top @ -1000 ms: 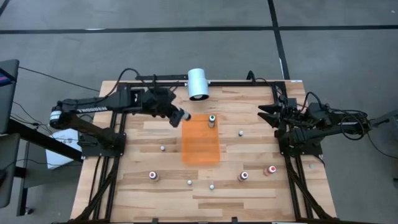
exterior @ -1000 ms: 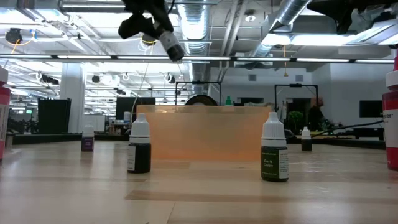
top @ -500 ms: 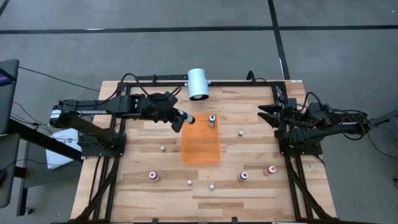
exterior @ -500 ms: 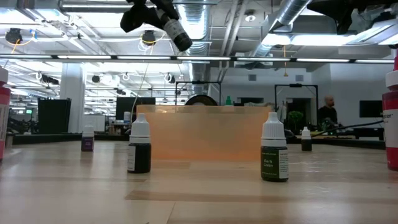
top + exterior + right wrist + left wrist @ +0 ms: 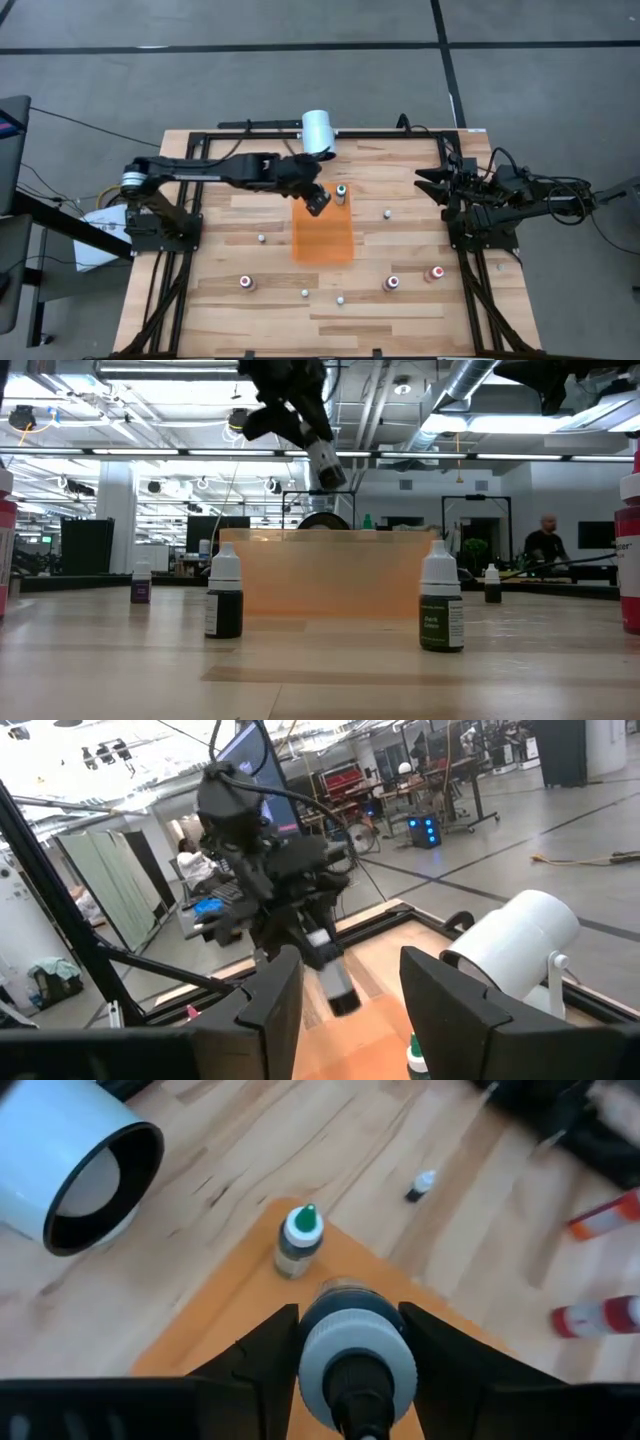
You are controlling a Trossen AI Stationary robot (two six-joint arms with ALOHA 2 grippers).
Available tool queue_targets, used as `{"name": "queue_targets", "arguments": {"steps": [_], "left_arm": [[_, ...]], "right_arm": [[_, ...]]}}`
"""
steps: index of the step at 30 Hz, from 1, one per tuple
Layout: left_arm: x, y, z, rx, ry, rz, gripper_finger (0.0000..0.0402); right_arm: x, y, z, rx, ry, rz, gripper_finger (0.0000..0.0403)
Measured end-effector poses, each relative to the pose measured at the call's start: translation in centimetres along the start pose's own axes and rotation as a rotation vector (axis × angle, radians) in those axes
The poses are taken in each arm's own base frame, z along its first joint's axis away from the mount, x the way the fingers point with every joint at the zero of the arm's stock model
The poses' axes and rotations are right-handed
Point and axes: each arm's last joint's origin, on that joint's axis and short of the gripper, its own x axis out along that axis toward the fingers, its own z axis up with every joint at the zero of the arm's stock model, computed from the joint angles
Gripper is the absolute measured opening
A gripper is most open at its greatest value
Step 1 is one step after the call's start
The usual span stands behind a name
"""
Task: Pick & Place food coloring
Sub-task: Put the large black food coloring bottle into the bin
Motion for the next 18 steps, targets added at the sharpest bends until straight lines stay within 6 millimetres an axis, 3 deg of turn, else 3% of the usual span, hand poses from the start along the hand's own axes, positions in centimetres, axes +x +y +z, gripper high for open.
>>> {"name": "queue_targets", "arguments": {"steps": [8,18], "left_arm": [[2.9,-0.7,1.2,0.086,0.063,0.106,0.0146],[6.5,0.0,0.5,0.102,0.124,0.208,0.0147]], "right_arm": [[0.0,0.0,0.0,-0.001,0.003,-0.001,0.0162],[0.0,-0.1,-0.2,-0.007,0.020,-0.005,0.0161]]}}
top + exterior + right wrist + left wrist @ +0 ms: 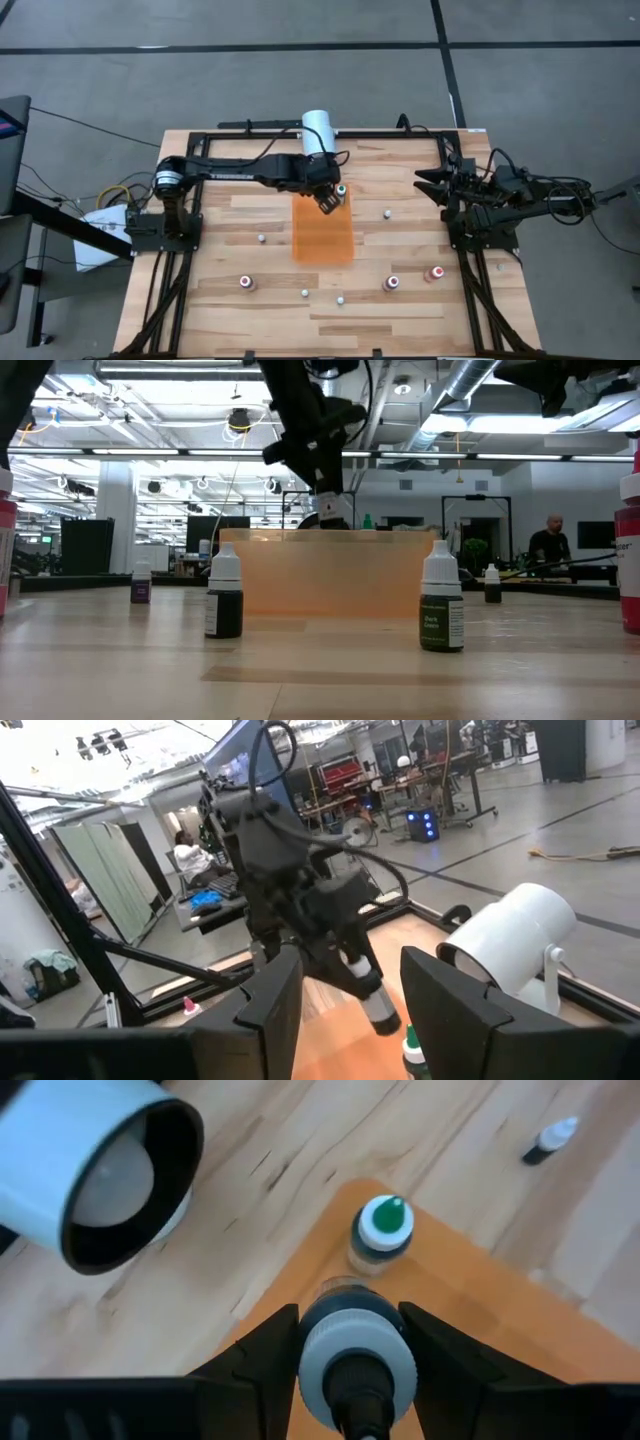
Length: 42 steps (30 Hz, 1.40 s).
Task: Pick & Place food coloring
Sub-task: Put the large black food coloring bottle into the bin
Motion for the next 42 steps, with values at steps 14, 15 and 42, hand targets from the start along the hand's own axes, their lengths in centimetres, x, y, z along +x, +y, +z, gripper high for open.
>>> {"name": "queue_targets", "arguments": {"steps": [14,15,42], "left_arm": [[2.7,-0.1,-0.2,-0.016,0.002,0.079,0.0148],[2.7,-0.1,-0.1,-0.019,-0.009,0.078,0.0148],[7.6,-0.8,-1.2,-0.031,0.064,0.063,0.0150]], "right_arm": [[0.0,0.0,0.0,0.000,0.000,0.000,0.0158],[0.0,0.0,0.0,0.000,0.001,0.000,0.0158],[0.0,0.0,-0.2,-0.006,0.017,-0.005,0.0158]]}}
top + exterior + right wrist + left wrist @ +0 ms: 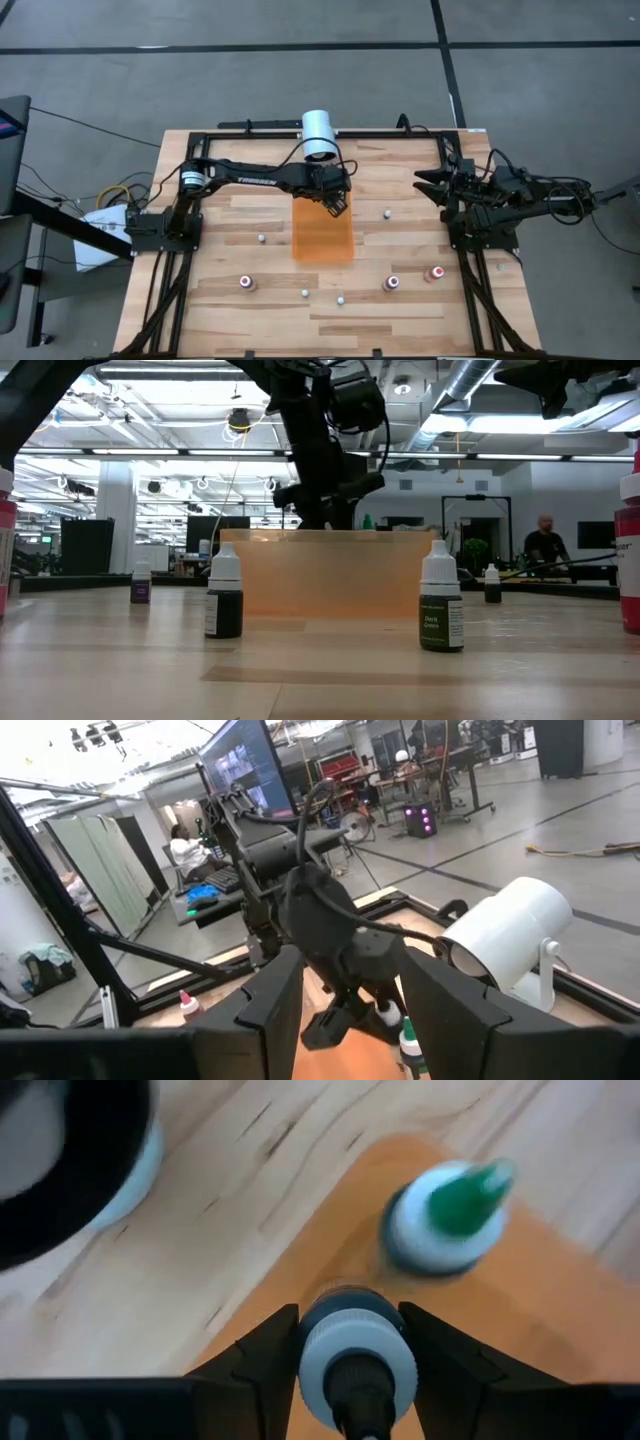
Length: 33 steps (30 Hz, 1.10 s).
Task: Pick & Place food coloring
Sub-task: Put the large black food coloring bottle into the bin
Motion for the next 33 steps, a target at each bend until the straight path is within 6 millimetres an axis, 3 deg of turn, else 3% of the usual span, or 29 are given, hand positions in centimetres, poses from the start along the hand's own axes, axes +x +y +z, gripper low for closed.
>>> {"name": "queue_targets", "arguments": {"steps": [29,33], "left_arm": [[0.75,-0.07,-0.08,-0.001,0.011,-0.012,0.0152],[0.78,-0.02,-0.05,-0.003,0.011,-0.011,0.0174]], "right_arm": [[0.00,-0.02,-0.06,-0.002,0.006,-0.002,0.0160],[0.00,-0.02,-0.06,-0.002,0.006,-0.002,0.0159]]}}
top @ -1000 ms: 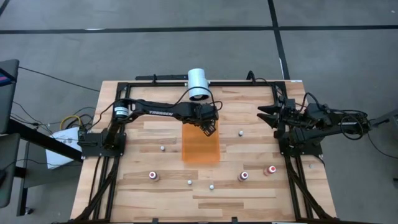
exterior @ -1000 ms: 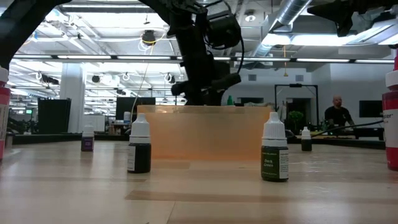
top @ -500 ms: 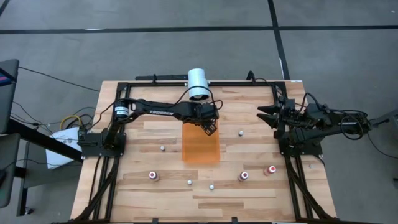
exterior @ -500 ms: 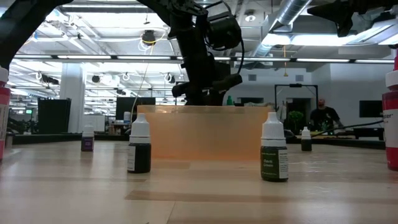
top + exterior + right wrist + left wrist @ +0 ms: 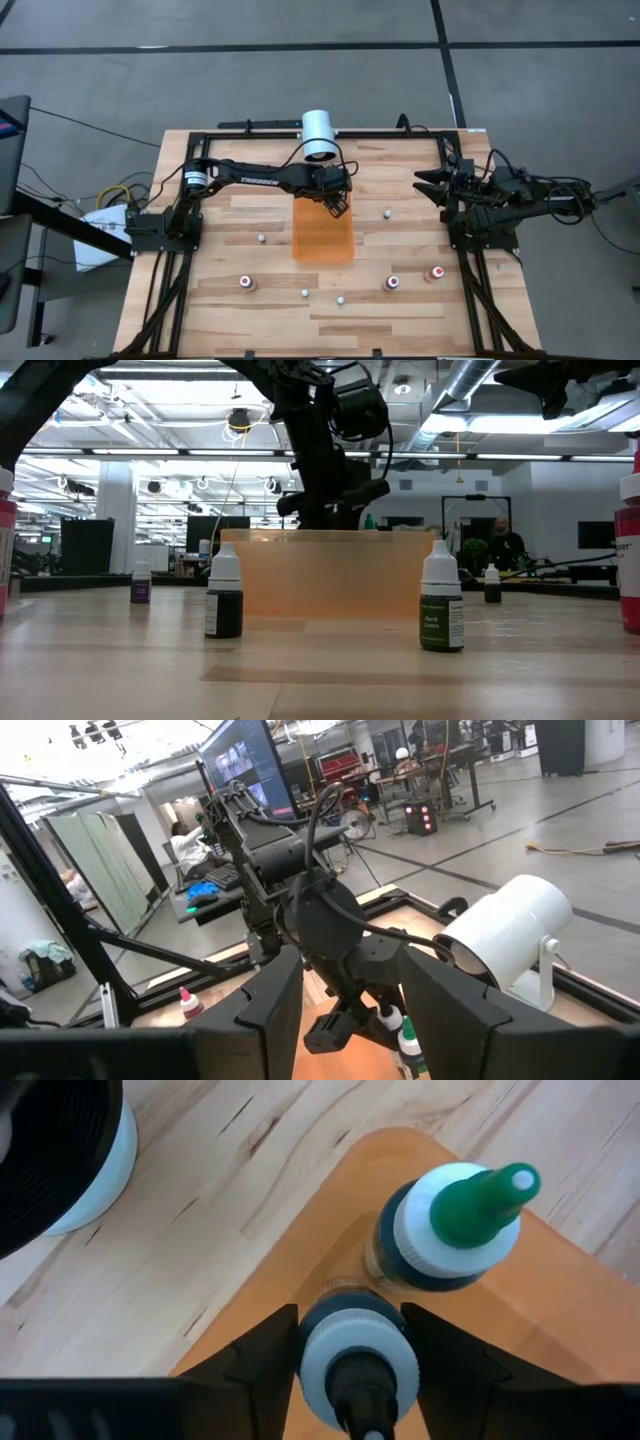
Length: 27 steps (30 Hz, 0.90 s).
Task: Pick & Place food coloring
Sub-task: Put the large black food coloring bottle into the bin, then put the large pink food coloring bottle into the bin
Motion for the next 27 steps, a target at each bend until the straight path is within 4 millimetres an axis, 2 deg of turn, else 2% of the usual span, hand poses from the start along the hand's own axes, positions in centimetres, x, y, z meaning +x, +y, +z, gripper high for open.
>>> {"name": "queue_targets", "arguments": {"steps": [7,12,19,27], "left_arm": [[-0.1,0.0,0.3,0.013,-0.003,-0.001,0.0242],[-1.7,0.0,1.4,0.062,0.006,0.005,0.0261],[-6.5,1.1,2.7,0.117,0.153,0.080,0.0259],[-11.8,0.8,1.7,0.153,0.278,0.217,0.0259]], "right_arm": [[0.0,0.0,0.0,0.000,0.000,0.000,0.0158],[0.0,0.0,0.0,0.000,0.000,0.000,0.0160],[0.0,0.0,0.0,0.000,0.000,0.000,0.0157],[0.0,0.0,0.0,0.000,0.000,0.000,0.0159]]}}
